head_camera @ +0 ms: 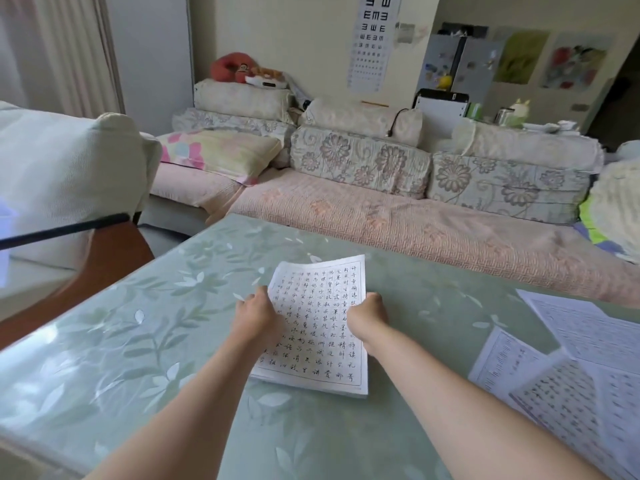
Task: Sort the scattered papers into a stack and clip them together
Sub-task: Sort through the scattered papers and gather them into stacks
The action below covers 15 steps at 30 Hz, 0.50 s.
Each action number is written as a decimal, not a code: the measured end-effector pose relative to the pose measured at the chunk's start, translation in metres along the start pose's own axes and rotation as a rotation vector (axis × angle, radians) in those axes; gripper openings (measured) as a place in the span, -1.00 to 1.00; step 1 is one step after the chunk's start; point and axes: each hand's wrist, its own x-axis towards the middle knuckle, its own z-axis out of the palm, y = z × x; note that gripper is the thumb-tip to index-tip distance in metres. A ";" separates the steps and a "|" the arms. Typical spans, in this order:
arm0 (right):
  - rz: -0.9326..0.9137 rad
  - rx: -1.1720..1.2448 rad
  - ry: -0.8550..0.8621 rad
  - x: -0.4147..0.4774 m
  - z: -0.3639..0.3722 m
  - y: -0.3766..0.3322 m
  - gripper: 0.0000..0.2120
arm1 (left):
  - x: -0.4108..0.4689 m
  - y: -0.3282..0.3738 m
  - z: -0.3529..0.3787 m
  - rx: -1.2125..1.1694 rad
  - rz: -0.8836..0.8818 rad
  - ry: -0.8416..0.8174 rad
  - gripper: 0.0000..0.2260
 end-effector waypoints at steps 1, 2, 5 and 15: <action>-0.003 -0.052 0.027 0.002 0.001 0.001 -0.70 | 0.000 -0.001 0.002 0.008 -0.003 -0.030 -0.51; 0.007 -0.121 0.046 0.001 0.001 0.002 -0.69 | 0.000 -0.001 0.003 0.019 -0.001 -0.044 -0.51; 0.057 -0.318 0.063 0.002 -0.003 0.010 -0.66 | -0.002 -0.001 0.001 0.048 -0.020 -0.029 -0.52; -0.201 -0.123 -0.202 -0.022 -0.019 0.040 -0.55 | -0.020 -0.029 -0.030 -0.070 0.082 -0.291 0.04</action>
